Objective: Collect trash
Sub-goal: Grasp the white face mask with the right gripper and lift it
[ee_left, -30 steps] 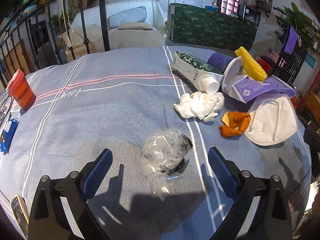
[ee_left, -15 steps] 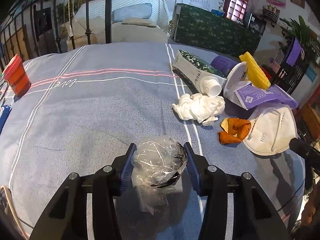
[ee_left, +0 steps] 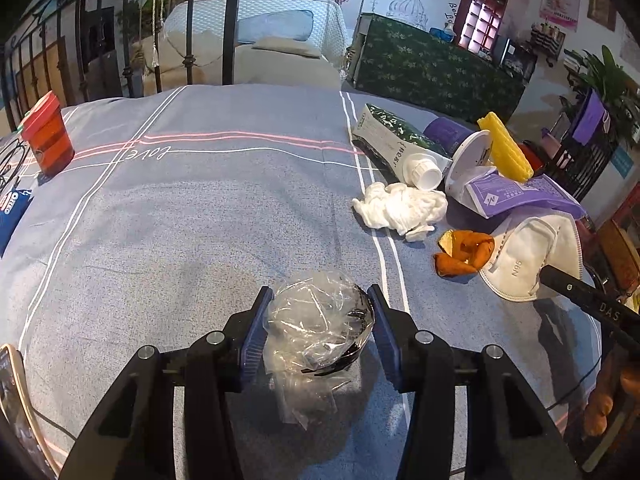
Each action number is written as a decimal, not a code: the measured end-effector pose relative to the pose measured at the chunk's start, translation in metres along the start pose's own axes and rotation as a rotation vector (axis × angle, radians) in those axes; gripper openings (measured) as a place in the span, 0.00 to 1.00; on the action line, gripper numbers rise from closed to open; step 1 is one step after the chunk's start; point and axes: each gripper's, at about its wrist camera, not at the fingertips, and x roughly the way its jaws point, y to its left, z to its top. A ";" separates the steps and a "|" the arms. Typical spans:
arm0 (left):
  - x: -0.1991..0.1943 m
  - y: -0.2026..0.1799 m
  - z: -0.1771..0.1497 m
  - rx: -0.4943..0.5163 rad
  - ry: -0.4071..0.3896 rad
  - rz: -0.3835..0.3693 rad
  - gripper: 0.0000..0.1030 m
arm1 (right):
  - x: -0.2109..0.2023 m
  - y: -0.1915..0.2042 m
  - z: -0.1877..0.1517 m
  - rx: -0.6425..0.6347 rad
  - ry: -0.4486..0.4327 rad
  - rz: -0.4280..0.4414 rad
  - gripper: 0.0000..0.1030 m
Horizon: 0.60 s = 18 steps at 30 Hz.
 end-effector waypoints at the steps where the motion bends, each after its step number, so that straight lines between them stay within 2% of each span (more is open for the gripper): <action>1: -0.001 0.000 0.000 -0.001 -0.001 -0.002 0.46 | -0.002 0.000 -0.001 -0.003 -0.005 0.005 0.07; 9: -0.013 -0.008 -0.004 -0.003 -0.027 -0.029 0.46 | -0.032 0.004 -0.014 -0.039 -0.062 0.075 0.05; 18: -0.022 -0.039 -0.007 0.043 -0.043 -0.075 0.46 | -0.071 0.003 -0.027 -0.058 -0.128 0.096 0.05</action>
